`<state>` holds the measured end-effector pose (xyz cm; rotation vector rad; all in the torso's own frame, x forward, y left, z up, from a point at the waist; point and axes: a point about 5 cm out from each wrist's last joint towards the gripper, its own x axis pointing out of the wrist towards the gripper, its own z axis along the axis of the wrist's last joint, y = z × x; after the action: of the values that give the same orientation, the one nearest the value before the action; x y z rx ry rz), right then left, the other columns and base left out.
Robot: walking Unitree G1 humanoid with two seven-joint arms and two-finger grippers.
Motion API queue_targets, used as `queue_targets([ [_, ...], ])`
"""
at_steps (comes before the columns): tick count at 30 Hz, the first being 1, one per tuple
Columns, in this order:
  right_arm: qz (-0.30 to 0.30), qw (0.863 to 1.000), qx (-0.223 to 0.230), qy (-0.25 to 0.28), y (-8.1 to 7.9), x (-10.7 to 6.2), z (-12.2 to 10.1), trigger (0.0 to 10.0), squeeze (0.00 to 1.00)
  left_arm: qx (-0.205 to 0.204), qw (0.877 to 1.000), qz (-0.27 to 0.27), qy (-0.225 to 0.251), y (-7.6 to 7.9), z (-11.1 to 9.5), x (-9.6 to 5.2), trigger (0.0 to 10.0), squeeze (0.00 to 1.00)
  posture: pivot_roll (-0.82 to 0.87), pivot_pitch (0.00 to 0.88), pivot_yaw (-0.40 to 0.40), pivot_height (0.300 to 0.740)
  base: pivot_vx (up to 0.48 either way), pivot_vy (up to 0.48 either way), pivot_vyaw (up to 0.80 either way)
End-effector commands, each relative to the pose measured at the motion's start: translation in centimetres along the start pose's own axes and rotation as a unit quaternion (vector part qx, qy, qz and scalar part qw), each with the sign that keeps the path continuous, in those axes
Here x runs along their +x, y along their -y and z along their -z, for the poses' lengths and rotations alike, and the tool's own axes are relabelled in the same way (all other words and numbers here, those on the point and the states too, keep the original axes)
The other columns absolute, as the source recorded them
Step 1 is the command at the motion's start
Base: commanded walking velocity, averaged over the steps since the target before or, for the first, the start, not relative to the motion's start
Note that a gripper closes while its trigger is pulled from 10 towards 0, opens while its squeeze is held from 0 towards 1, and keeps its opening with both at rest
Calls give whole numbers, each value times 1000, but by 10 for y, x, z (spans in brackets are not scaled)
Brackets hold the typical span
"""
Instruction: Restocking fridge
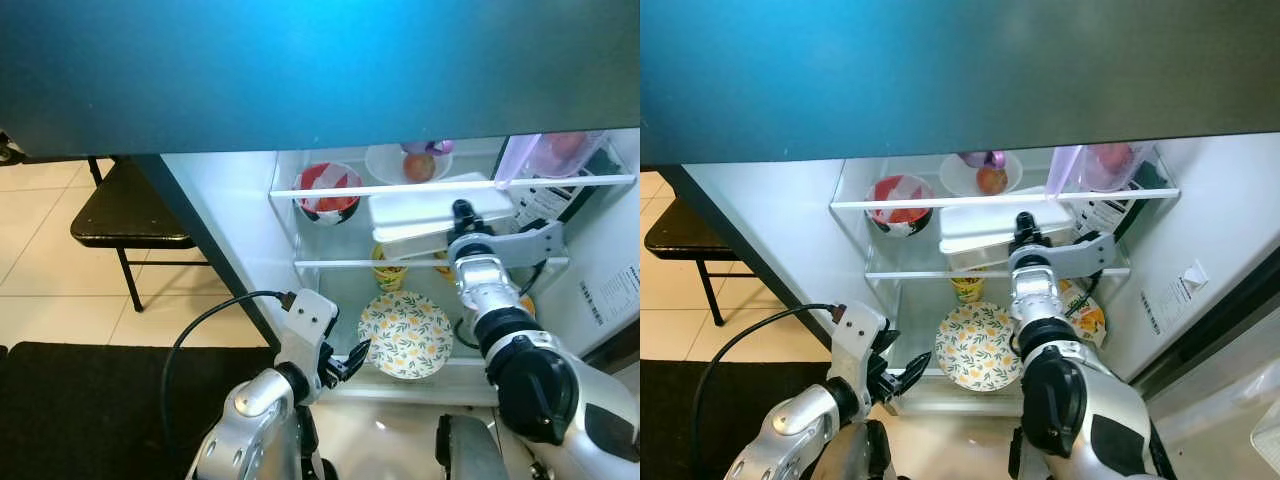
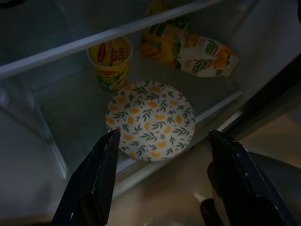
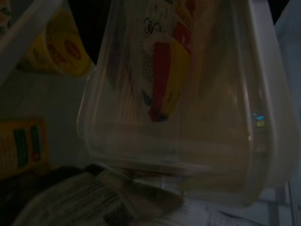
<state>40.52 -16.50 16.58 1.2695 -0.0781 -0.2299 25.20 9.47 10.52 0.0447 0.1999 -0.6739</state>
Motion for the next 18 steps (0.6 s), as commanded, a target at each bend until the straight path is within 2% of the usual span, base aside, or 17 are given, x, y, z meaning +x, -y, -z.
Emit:
queue_targets([
  [1,39,999,-7,16,12,-2,-4,10000,0,-4,1000,0,-15,0,6,-5,10000,0,169,292,100,606,0,0,0],
  [7,60,998,4,24,16,-1,-9,10000,0,-8,999,-8,-30,5,9,-20,10000,0,199,304,103,606,0,0,0],
  [14,112,994,-5,8,29,-7,2,10000,0,-10,999,-13,-36,6,8,-23,10000,0,212,310,101,606,0,0,0],
  [17,115,993,-10,2,30,-8,6,10000,0,-10,999,-15,-38,7,8,-24,10000,0,211,310,100,606,0,0,0],
  [18,104,994,-15,-12,27,-8,13,10000,31,-11,999,-16,-41,8,9,-25,10000,0,206,310,98,606,0,0,0],
])
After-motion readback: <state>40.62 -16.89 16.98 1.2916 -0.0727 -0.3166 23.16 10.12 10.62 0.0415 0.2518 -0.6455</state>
